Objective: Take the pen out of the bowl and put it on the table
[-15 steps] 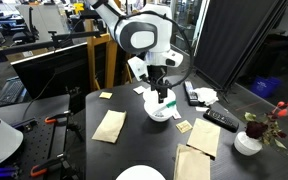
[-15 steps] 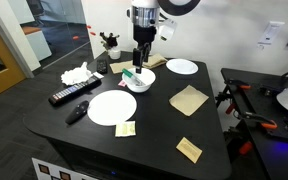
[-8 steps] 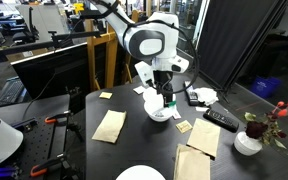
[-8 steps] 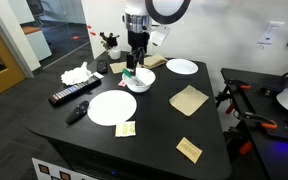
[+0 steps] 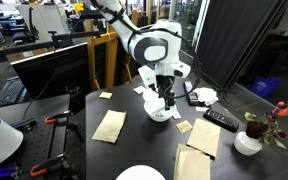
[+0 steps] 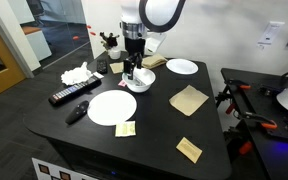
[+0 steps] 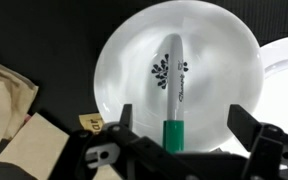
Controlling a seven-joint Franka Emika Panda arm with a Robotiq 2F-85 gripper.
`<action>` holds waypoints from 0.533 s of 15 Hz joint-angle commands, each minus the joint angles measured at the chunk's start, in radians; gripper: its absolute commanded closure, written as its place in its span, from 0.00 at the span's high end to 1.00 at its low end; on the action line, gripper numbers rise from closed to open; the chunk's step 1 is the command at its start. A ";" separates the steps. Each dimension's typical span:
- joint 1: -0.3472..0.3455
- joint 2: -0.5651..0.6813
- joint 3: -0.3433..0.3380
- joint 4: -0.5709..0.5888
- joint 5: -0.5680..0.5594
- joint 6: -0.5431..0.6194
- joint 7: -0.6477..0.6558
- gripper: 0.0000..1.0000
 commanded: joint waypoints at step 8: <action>0.013 0.047 -0.017 0.064 0.008 -0.065 0.025 0.45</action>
